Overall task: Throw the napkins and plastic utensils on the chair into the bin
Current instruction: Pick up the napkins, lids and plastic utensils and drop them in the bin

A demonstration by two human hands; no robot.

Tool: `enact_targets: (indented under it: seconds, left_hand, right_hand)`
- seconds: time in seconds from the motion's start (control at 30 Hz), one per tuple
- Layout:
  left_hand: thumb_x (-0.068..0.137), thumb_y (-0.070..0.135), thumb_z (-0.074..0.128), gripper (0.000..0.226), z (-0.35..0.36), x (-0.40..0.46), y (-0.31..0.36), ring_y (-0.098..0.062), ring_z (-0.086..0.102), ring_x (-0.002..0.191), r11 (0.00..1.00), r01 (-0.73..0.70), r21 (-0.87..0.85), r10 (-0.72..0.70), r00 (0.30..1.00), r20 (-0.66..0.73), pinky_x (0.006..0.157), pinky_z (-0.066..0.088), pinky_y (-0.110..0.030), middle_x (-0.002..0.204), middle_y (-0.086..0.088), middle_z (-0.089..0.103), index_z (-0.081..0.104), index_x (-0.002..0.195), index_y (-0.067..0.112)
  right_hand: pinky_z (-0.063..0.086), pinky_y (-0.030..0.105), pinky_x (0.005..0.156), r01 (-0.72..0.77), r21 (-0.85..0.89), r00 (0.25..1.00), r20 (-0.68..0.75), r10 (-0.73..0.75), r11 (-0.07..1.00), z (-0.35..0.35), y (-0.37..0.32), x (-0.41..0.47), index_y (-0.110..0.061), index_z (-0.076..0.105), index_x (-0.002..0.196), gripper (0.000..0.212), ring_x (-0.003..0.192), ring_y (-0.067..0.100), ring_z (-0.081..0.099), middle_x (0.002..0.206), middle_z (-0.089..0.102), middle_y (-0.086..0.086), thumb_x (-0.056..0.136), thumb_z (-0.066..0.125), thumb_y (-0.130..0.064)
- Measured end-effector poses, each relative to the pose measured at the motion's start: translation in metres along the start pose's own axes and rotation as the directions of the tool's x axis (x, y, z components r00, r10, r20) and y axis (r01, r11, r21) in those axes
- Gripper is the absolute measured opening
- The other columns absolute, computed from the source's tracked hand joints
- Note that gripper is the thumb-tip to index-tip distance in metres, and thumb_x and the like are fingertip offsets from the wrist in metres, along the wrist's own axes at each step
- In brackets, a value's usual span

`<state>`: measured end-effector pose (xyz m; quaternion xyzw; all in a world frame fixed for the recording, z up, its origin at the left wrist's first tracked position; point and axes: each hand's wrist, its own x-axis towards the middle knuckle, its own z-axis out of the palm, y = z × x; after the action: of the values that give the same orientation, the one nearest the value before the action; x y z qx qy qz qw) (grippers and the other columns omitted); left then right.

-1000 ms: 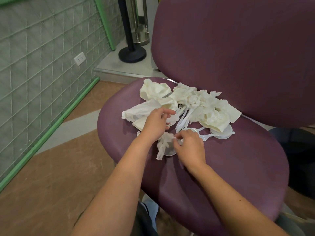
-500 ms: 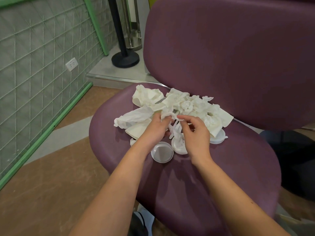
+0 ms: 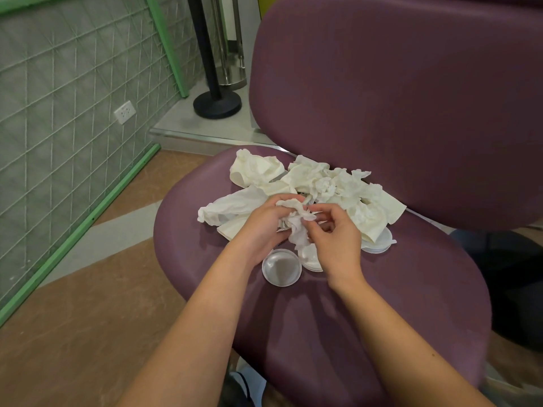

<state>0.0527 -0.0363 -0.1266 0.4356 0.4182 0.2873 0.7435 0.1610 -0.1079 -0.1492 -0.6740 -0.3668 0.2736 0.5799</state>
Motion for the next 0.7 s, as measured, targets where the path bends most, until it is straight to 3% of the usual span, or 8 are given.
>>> enact_targets:
  seconds: [0.13,0.27,0.33,0.47,0.6,0.7]
  left_hand:
    - [0.094,-0.002,0.047,0.030,0.007,0.005,-0.002,-0.021,0.066,0.095,0.997,0.018,-0.080,-0.020,0.999,-0.027,0.082,0.055,-0.033,0.108,-0.008,0.069,0.058,0.118,0.011]
    - [0.094,-0.006,0.039,0.032,0.014,0.007,0.002,-0.022,0.065,0.090,0.977,0.032,-0.212,-0.042,0.998,-0.045,0.076,0.053,-0.033,0.103,-0.006,0.069,0.061,0.106,0.014]
    - [0.092,-0.008,0.038,0.033,0.015,0.007,0.002,-0.025,0.064,0.095,0.975,0.048,-0.218,-0.057,0.998,-0.034,0.080,0.053,-0.035,0.103,-0.008,0.069,0.061,0.103,0.013]
    - [0.085,-0.012,0.038,0.027,0.021,0.009,0.000,-0.030,0.062,0.098,0.975,0.079,-0.206,-0.091,0.995,-0.049,0.080,0.056,-0.034,0.108,-0.019,0.063,0.059,0.096,0.001]
    - [0.089,0.006,0.040,0.024,0.030,0.011,-0.002,-0.027,0.061,0.096,0.987,0.093,-0.135,-0.079,0.991,0.104,0.094,0.048,-0.038,0.104,-0.019,0.064,0.060,0.100,-0.002]
    - [0.098,0.035,0.045,0.045,0.040,0.014,-0.004,-0.028,0.065,0.108,0.989,0.129,-0.069,-0.113,0.974,0.196,0.101,0.049,-0.036,0.112,-0.020,0.068,0.060,0.118,-0.002]
  right_hand:
    - [0.047,0.017,0.069,-0.014,0.003,0.999,0.035,0.014,1.000,-0.002,-0.004,-0.003,-0.025,0.066,0.087,0.008,0.076,0.003,0.060,0.090,0.067,-0.014,0.085,0.074,-0.026]
    - [0.046,0.008,0.070,0.055,-0.089,0.990,0.132,-0.043,0.995,-0.003,0.005,-0.012,-0.027,0.066,0.109,0.029,0.089,0.001,0.058,0.109,0.053,-0.015,0.084,0.074,-0.017]
    - [0.048,0.012,0.074,0.070,-0.134,0.991,0.125,-0.053,0.989,-0.007,0.008,-0.009,-0.024,0.068,0.112,0.031,0.086,0.008,0.061,0.109,0.052,-0.012,0.085,0.071,-0.008]
    - [0.054,0.024,0.076,-0.016,-0.049,0.999,0.047,0.019,0.999,-0.018,0.005,0.002,-0.025,0.073,0.092,0.025,0.075,0.020,0.067,0.097,0.061,-0.001,0.084,0.069,-0.002]
    - [0.054,0.026,0.071,-0.099,0.078,0.995,-0.003,0.100,0.992,-0.023,-0.001,0.010,-0.023,0.069,0.084,0.016,0.076,0.021,0.068,0.082,0.072,-0.002,0.082,0.073,-0.007]
    - [0.050,0.021,0.070,-0.082,0.065,0.996,-0.031,0.085,0.994,-0.025,0.000,0.012,-0.018,0.069,0.084,0.009,0.074,0.013,0.066,0.081,0.070,-0.004,0.082,0.075,-0.013]
